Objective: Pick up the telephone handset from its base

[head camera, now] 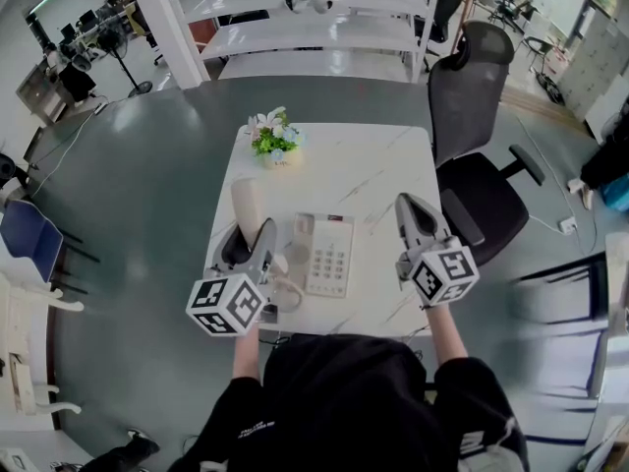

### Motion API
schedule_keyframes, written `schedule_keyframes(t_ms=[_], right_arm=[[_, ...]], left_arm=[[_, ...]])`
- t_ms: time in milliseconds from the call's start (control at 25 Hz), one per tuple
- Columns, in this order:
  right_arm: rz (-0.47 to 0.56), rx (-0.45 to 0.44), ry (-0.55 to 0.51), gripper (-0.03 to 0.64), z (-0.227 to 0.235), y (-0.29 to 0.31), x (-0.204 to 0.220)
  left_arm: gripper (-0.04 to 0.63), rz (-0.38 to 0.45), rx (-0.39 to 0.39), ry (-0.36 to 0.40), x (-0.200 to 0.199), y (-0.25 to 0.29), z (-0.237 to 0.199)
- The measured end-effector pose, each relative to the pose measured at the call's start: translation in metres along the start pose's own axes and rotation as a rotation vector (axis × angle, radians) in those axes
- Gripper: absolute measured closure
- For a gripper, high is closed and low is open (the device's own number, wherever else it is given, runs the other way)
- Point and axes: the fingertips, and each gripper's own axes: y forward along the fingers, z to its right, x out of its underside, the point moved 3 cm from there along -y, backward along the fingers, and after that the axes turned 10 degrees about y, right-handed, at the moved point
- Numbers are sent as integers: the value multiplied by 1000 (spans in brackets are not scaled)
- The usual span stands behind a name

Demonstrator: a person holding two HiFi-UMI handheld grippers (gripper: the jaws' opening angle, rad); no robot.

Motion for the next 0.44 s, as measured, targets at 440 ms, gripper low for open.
schedule_keyframes(t_ms=[440], right_arm=[[4,1,-7,627,1,-2,-2]], left_arm=[[382,-3,-17,10,-2,-3,-1]])
